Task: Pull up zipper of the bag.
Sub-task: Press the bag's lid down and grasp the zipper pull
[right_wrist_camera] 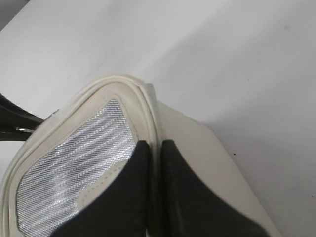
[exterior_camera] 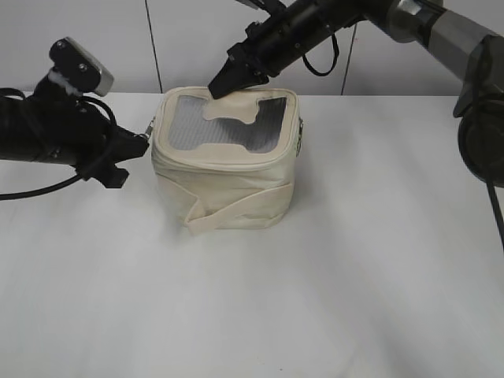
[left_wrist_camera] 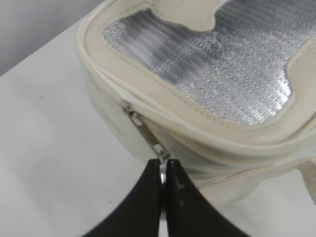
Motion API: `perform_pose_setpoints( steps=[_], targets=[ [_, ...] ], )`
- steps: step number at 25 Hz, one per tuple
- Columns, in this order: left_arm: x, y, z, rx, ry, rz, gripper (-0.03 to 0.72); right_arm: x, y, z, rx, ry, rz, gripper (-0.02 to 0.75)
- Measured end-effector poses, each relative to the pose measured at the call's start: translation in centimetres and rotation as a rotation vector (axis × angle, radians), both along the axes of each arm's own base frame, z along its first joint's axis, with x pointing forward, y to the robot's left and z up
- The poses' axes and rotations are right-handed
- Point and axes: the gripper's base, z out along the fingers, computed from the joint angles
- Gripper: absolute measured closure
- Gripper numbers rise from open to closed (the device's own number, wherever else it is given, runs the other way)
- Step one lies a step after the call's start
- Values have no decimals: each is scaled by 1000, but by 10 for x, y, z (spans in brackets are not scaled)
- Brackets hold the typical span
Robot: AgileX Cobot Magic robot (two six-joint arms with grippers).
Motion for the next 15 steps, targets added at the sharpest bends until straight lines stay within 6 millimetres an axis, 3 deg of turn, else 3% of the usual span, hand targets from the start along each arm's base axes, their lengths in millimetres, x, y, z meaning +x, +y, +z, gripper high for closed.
perform_pose_setpoints(
  steps=[5,11,15],
  targets=[
    [-13,-5,0,9,17,15,679,0,0,0,2,4,-1,698],
    [-37,-5,-14,27,88,21,679,0,0,0,3,17,-12,698],
    [-49,-5,-10,-7,94,7,679,-1,2,0,3,22,-12,698]
  ],
)
